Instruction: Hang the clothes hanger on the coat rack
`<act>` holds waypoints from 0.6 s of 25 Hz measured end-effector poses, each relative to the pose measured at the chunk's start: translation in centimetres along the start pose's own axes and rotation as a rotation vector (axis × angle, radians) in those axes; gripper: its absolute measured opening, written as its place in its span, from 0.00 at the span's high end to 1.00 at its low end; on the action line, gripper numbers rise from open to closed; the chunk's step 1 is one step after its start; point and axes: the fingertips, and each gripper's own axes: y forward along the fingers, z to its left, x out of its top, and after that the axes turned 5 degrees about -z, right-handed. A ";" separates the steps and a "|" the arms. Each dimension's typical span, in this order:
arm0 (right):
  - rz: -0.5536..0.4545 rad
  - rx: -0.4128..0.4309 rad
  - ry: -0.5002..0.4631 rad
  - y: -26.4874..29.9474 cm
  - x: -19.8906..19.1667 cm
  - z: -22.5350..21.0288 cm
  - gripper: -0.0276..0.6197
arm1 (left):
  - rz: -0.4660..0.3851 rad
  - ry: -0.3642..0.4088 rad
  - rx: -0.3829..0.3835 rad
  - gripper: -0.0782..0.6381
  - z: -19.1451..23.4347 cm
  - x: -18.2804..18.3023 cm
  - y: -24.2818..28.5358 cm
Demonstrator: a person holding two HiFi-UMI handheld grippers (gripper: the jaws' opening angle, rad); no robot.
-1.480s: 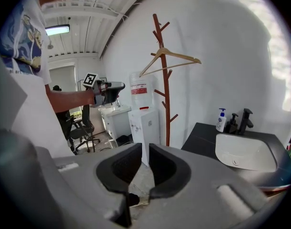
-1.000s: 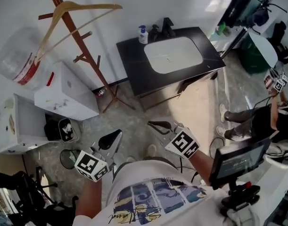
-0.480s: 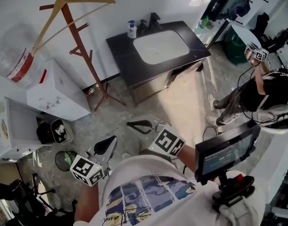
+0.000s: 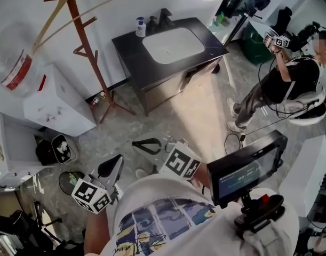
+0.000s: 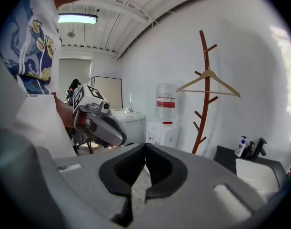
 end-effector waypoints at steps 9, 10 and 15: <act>0.019 0.003 -0.031 0.9 0.6 1.9 0.95 | -0.021 0.019 0.002 0.89 0.0 0.1 -1.6; 0.022 0.006 -0.033 0.9 0.6 2.0 0.95 | -0.022 0.016 0.002 0.89 0.0 0.1 -1.7; 0.027 0.009 -0.047 1.2 1.0 2.0 0.95 | -0.025 0.008 -0.006 0.89 0.1 -0.7 -2.1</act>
